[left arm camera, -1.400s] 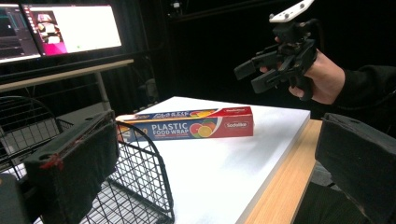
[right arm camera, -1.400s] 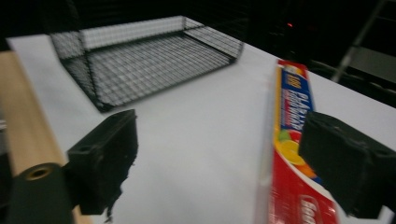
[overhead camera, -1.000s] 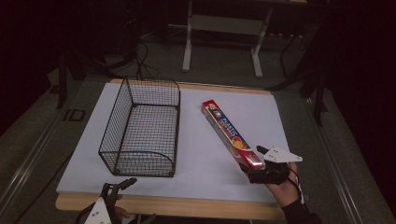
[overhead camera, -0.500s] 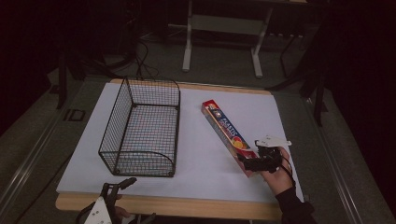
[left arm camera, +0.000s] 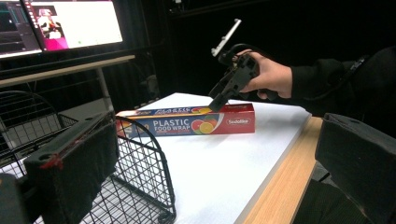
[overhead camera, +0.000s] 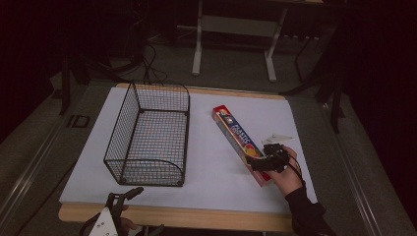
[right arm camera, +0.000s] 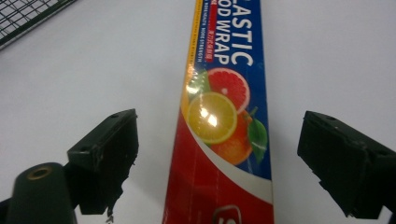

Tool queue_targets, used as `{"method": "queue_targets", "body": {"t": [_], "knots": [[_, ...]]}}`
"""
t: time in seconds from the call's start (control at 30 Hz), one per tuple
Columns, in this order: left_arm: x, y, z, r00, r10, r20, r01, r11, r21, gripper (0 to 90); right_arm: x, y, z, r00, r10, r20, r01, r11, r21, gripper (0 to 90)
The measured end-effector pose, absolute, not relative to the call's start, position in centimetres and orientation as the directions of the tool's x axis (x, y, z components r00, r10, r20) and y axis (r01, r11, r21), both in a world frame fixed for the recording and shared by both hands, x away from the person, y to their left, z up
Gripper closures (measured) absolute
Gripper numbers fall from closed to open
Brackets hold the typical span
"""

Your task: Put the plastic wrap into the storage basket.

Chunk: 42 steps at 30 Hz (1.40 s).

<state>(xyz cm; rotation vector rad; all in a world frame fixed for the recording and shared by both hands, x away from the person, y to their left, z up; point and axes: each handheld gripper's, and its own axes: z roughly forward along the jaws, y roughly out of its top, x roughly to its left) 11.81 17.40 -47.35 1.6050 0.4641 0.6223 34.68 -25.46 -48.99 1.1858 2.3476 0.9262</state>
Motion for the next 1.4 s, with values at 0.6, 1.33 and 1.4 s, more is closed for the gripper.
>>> {"method": "queue_targets", "body": {"t": [0.6,1.33,1.4], "knots": [[11.8,17.4,-47.4,0.776,0.618,0.127,-0.057,-0.132,0.99,0.2,39.1,-22.9,-48.8,-0.557,0.83,0.022,0.725,0.473,0.5,15.9],[11.9,17.5,-47.4,0.78,0.613,0.123,-0.054,-0.13,0.99,0.2,44.4,-19.8,-49.6,-0.512,0.858,0.041,0.838,0.488,0.242,32.8],[11.9,17.5,-47.4,0.781,0.613,0.123,-0.054,-0.131,0.99,0.2,44.7,-19.5,-49.6,-0.512,0.858,0.029,0.841,0.494,0.222,33.5]]}}
